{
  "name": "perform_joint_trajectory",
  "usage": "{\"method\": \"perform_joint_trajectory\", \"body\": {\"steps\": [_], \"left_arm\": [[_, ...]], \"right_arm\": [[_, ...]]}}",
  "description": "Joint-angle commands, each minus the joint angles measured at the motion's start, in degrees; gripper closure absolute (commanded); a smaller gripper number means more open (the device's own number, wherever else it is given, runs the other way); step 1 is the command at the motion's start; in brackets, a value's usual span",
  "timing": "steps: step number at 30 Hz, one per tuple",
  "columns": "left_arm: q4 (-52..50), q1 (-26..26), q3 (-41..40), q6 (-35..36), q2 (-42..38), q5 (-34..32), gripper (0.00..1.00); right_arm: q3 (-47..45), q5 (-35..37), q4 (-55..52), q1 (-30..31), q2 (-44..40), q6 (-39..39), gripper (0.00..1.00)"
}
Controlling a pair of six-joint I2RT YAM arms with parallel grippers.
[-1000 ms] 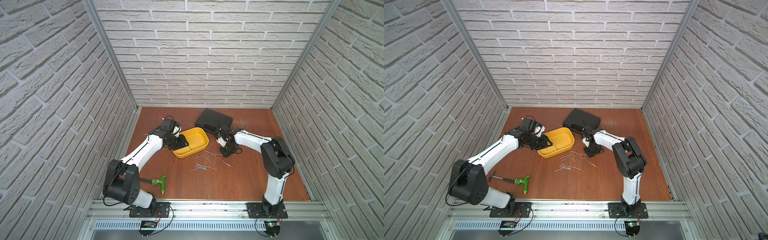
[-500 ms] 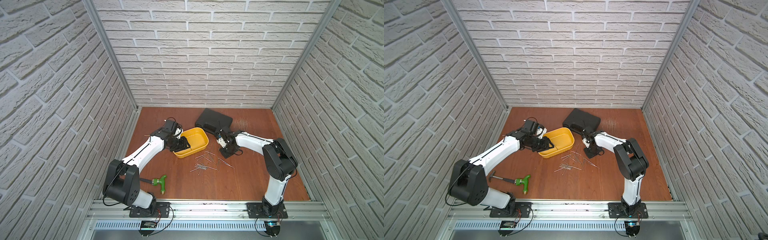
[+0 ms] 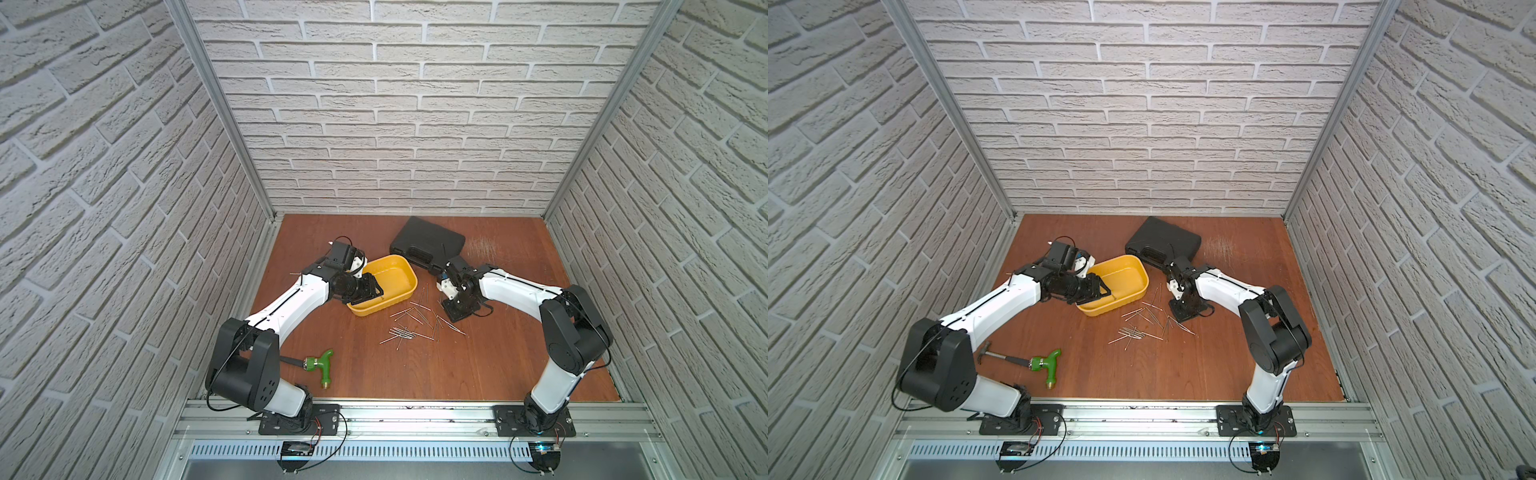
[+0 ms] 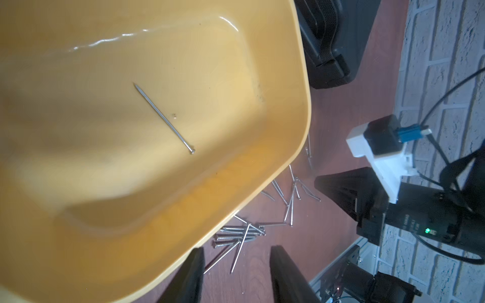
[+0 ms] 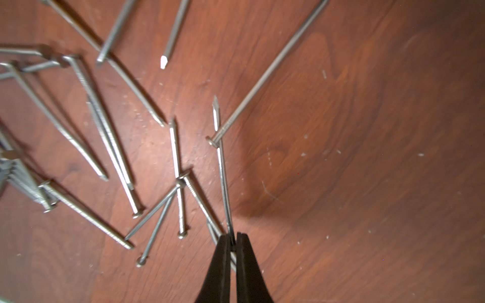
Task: Put the nails on the desktop into the storage box
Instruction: Pick up the nail from the center of the board.
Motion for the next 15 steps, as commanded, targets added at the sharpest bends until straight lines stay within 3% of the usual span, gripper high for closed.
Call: {"method": "perform_joint_trajectory", "body": {"steps": [1, 9, 15], "left_arm": [[5.1, -0.3, -1.3, -1.6, -1.9, 2.3, 0.53], [12.9, -0.3, -3.4, -4.6, -3.2, 6.5, 0.49], [18.4, -0.3, -5.1, -6.3, -4.3, 9.0, 0.47]], "right_arm": [[-1.0, -5.0, -0.2, -1.3, -4.0, 2.8, 0.94], [-4.4, -20.0, 6.0, -4.5, -8.1, 8.6, 0.94], [-6.3, -26.8, 11.3, -5.2, -9.3, 12.9, 0.94]]}}
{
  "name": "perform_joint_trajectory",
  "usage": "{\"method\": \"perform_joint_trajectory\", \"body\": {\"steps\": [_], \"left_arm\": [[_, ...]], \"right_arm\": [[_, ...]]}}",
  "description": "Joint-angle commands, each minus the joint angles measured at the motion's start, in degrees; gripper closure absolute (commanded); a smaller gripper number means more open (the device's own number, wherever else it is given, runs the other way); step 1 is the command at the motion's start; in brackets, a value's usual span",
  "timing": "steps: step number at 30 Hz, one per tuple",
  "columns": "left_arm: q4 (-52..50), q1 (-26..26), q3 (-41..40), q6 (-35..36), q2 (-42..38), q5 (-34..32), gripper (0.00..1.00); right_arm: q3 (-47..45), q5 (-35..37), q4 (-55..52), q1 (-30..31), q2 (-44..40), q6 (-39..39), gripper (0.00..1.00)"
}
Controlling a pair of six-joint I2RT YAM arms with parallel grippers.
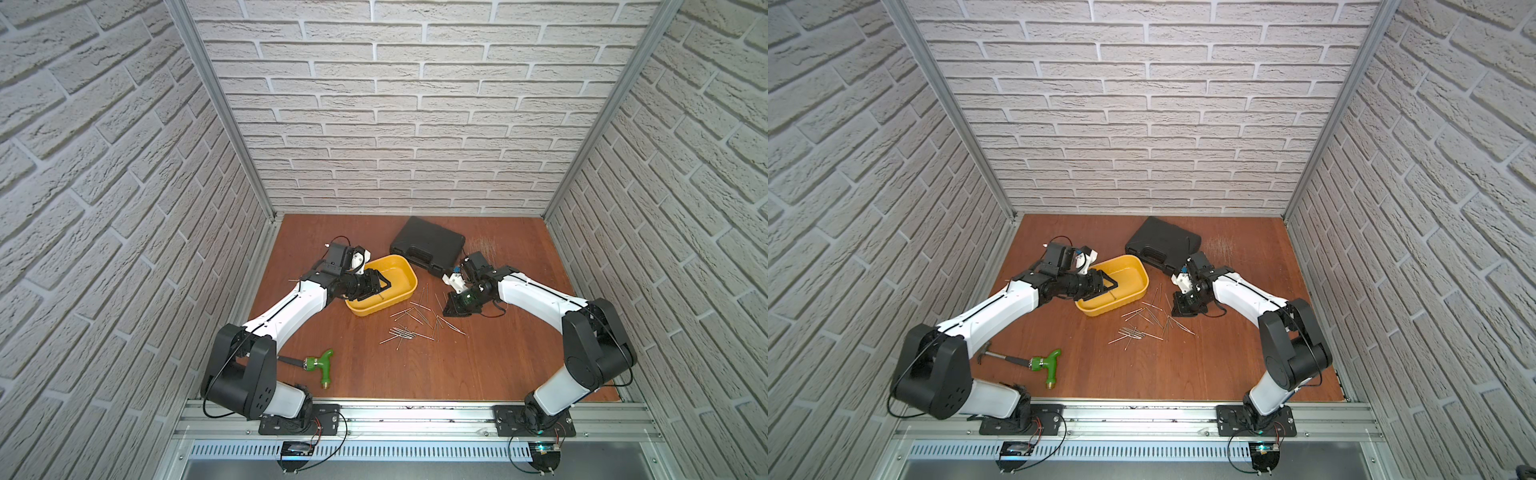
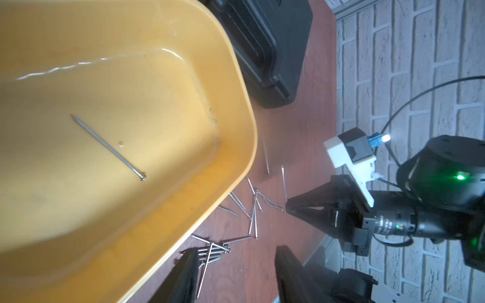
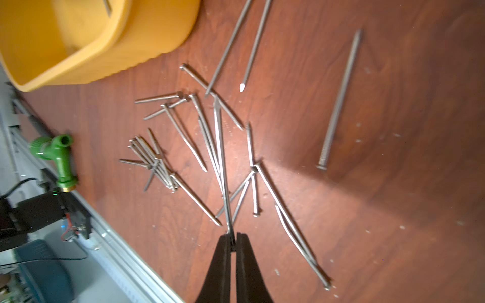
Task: Put the nails on the desktop into the storage box
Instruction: Pick up the nail from the center of the board.
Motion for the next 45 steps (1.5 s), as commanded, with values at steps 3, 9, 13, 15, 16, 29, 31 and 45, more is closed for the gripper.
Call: {"method": "perform_joint_trajectory", "body": {"steps": [3, 9, 13, 15, 16, 29, 31, 45], "left_arm": [[9.1, -0.4, -2.4, -2.8, -2.0, 3.7, 0.45], [15.3, -1.8, -3.7, -5.0, -1.9, 4.9, 0.45], [19.3, -3.8, -3.4, -6.1, -0.8, 5.8, 0.45], [20.9, -4.8, -2.9, -6.3, 0.0, 5.9, 0.45], [21.6, -5.5, -2.5, -6.4, 0.4, 5.9, 0.45], [23.6, -10.1, 1.6, -6.0, 4.4, 5.5, 0.47], [23.0, -10.5, 1.9, -5.6, 4.7, 5.3, 0.48], [21.8, -11.9, 1.8, -5.2, 5.1, 4.5, 0.63]], "right_arm": [[-0.9, -7.9, 5.9, -0.3, -2.7, 4.6, 0.94], [-1.1, -10.6, 8.9, -0.3, -5.1, 8.0, 0.94], [-1.2, -12.5, 10.5, -0.2, -6.8, 10.1, 0.94], [-1.3, -13.1, 11.1, 0.0, -7.7, 11.0, 0.94], [-1.3, -13.5, 11.4, 0.2, -8.1, 11.5, 0.94], [0.3, -16.6, 13.8, 4.3, -10.7, 14.9, 0.95], [0.6, -16.5, 14.1, 4.8, -10.7, 15.4, 0.95], [3.7, -15.0, 14.7, 7.1, -9.8, 16.6, 0.95]]}}
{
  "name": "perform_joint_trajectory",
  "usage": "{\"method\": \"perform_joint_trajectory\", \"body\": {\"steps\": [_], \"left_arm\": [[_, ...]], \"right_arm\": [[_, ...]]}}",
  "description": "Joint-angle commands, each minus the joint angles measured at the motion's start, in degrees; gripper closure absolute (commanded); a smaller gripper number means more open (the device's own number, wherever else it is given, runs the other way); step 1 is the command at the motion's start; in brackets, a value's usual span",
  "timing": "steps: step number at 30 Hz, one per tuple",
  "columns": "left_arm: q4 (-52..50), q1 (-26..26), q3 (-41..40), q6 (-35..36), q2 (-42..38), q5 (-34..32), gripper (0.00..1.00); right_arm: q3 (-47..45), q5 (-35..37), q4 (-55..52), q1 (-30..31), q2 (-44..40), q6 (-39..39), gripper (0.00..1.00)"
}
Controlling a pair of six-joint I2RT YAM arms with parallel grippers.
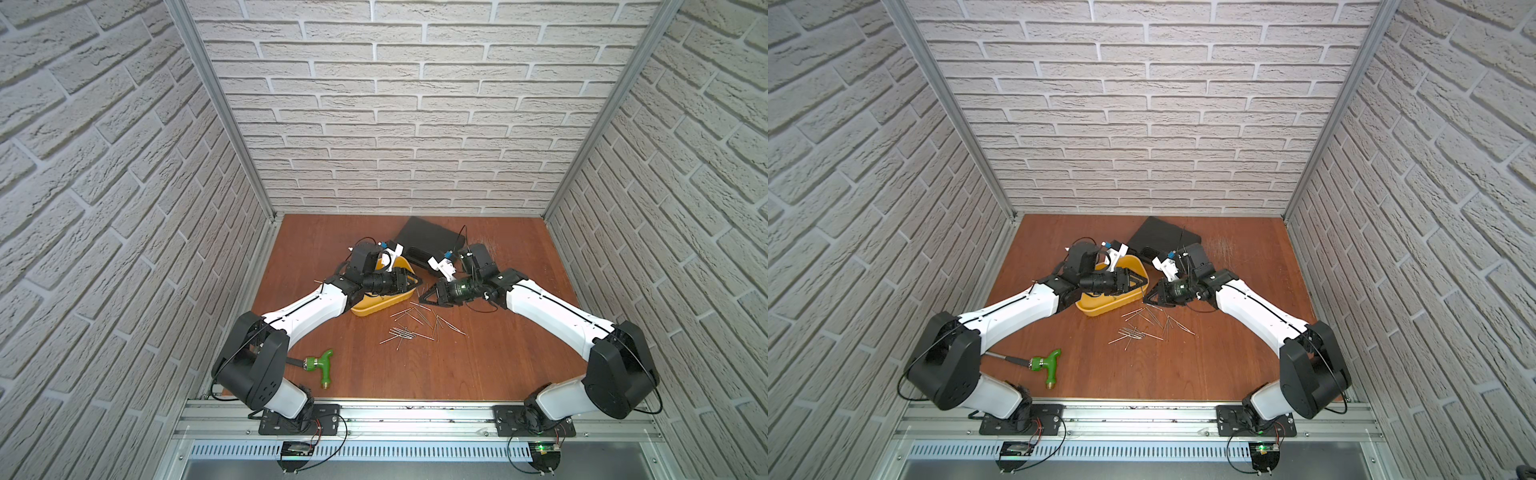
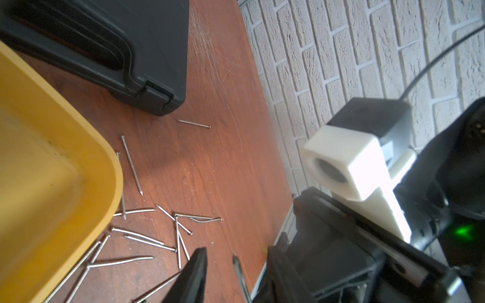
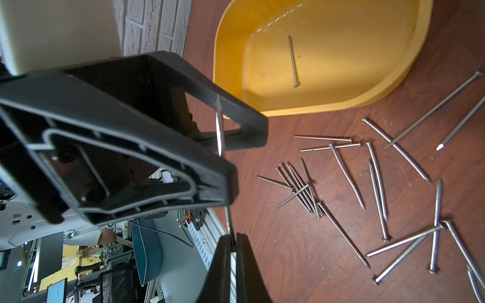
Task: Put the nails on the desktop into the storage box
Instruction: Pick up the nail from the center of the board.
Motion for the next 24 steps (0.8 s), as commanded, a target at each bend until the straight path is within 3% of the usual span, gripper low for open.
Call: {"method": "perform_joint_trajectory", "body": {"steps": [1, 5, 8, 12, 18, 24], "left_arm": [[1.4, -0.6, 1.2, 0.9, 0.6, -0.1, 0.66], [1.4, -0.7, 0.8, 0.7, 0.6, 0.1, 0.77], [1.3, -0.7, 0.5, 0.7, 0.5, 0.1, 1.00], [0.7, -0.6, 0.7, 0.4, 0.6, 0.3, 1.00], [-8.0, 1.2, 2.6, 3.6, 0.6, -1.1, 1.00], [-24.6, 8.2, 4.7, 9.1, 0.3, -9.0, 1.00]], "right_arm": [[2.2, -0.1, 1.7, 0.9, -0.6, 1.1, 0.95], [2.9, 1.1, 1.6, 1.2, -0.1, 1.3, 0.95], [3.7, 1.6, 1.4, 1.6, 0.6, 1.2, 0.95], [4.6, 2.7, 0.8, 1.8, 1.3, 0.8, 0.87], [8.9, 8.1, -7.1, 1.7, 0.7, -4.7, 0.55], [11.3, 17.8, -15.9, 1.5, -1.8, -11.2, 0.47]]}}
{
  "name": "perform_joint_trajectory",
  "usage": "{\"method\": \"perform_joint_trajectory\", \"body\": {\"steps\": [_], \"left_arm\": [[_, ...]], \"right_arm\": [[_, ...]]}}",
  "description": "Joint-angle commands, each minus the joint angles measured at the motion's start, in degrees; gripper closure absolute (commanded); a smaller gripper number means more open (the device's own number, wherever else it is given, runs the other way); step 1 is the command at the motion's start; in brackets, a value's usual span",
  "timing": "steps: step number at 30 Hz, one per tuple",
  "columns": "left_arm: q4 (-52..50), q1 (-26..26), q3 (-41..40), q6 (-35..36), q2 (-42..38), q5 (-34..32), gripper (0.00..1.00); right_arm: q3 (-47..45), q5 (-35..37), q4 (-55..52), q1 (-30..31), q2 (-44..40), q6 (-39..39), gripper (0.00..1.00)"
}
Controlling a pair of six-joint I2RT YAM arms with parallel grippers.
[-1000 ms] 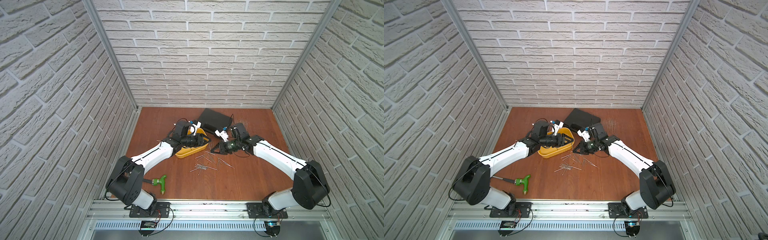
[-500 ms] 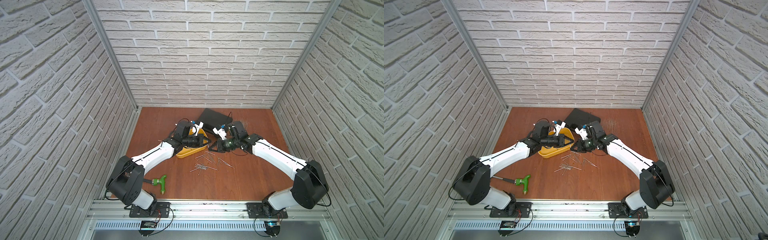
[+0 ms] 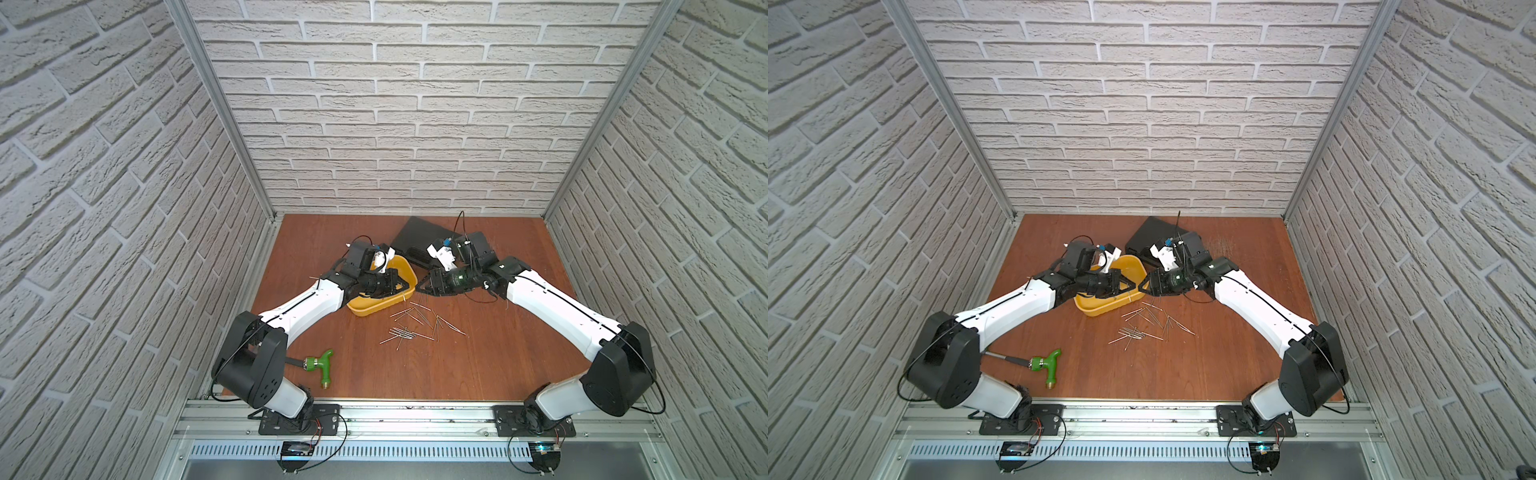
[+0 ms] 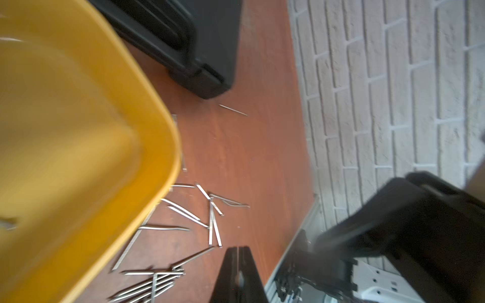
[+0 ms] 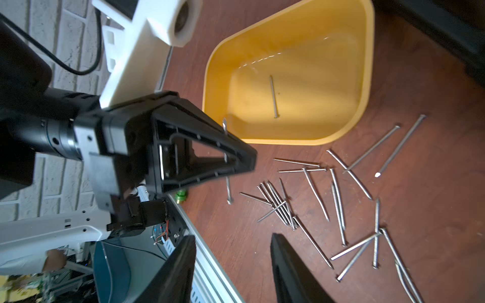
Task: Put the nails on the desktop into the storage box
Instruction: Pick up the nail from the center of the board, then place the nail in the storage box.
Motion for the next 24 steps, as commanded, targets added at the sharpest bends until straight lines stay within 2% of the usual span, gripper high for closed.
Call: {"method": "perform_joint_trajectory", "body": {"steps": [1, 5, 9, 17, 24], "left_arm": [[-11.2, 4.5, 2.3, 5.6, 0.5, -6.2, 1.00], [-16.4, 9.5, 5.4, 9.6, 4.2, -8.9, 1.00], [-19.7, 11.4, 9.7, 12.8, 9.9, -11.2, 1.00], [-21.9, 11.7, 17.4, 14.9, 20.4, -12.3, 1.00], [-22.6, 11.7, 17.7, 14.8, 23.9, -12.8, 1.00]], "right_arm": [[1.3, 7.5, -6.5, 0.0, -2.4, -5.6, 0.47], [-0.3, 10.9, -7.7, 0.0, -2.9, -7.3, 0.47], [-2.0, 14.5, -8.4, 0.1, -3.4, -9.4, 0.47], [-4.3, 17.6, -9.2, 0.1, -4.1, -11.9, 0.47], [-5.5, 19.0, -9.0, 0.1, -3.8, -12.0, 0.47]]}}
